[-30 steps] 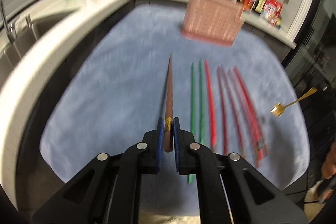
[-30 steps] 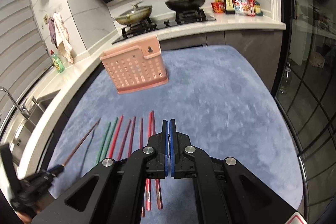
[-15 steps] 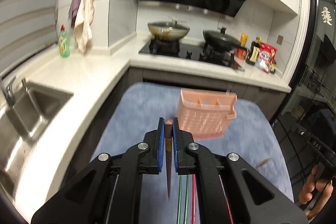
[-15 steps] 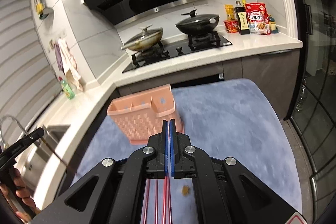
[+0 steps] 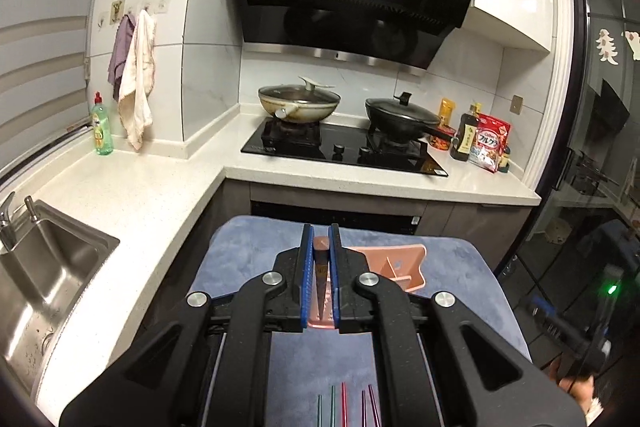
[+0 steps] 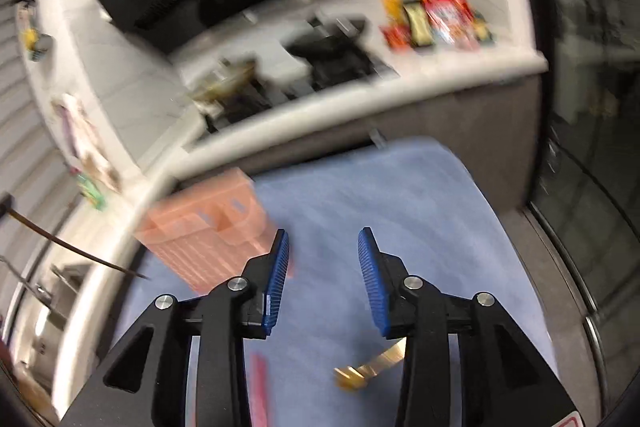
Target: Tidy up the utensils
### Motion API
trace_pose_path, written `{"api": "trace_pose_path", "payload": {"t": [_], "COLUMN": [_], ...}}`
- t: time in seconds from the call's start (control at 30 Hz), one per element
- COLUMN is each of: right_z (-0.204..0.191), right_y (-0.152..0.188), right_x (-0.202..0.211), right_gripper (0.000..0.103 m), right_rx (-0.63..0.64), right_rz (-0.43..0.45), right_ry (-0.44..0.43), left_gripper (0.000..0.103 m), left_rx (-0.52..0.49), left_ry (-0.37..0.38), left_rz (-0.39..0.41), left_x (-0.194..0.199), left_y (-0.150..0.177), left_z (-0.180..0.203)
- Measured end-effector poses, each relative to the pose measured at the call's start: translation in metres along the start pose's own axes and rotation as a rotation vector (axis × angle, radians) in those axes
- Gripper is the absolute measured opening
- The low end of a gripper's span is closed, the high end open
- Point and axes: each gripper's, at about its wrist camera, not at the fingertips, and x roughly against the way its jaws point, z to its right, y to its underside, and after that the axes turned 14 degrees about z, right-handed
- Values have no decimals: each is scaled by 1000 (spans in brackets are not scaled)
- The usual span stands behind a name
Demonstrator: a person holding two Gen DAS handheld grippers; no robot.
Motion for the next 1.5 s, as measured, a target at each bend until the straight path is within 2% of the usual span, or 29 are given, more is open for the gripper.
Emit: {"api": "trace_pose_path", "payload": {"t": [0.13, 0.33, 0.5, 0.67, 0.73, 0.8, 0.9, 1.03, 1.13, 1.3, 1.5], "right_z": [53, 86, 98, 99, 101, 102, 106, 102, 87, 35, -26], "right_y": [50, 86, 103, 103, 103, 102, 100, 87, 69, 16, -47], "right_x": [-19, -49, -67, -73, -74, -76, -73, -60, -45, -19, -15], "right_gripper": [37, 37, 37, 36, 30, 16, 13, 8, 3, 3, 3], "right_rx": [-68, -133, -164, -149, -147, -153, -195, -243, -233, -153, -57], "right_rz": [-139, -225, -249, -219, -216, -221, -224, -194, -159, -50, 56], "right_ry": [72, 86, 53, 22, 15, 13, -9, -56, -97, -190, -265], "left_gripper": [7, 7, 7, 7, 7, 7, 7, 7, 7, 7, 7], "left_rx": [-5, -18, -8, 9, 11, 12, 14, 8, 6, 14, 1], "left_ry": [6, -13, -27, -30, -27, -25, -19, -16, -12, 14, 41], "left_rz": [-41, -96, -122, -149, -158, -168, -179, -179, -167, -132, -27], "left_x": [-1, -2, 3, 4, 4, 3, 1, 2, 2, -1, -10], "left_y": [18, 40, 50, 56, 59, 62, 65, 63, 55, 29, -22], "left_z": [1, -1, -4, -6, -4, -3, 0, 2, 3, 6, 16]}}
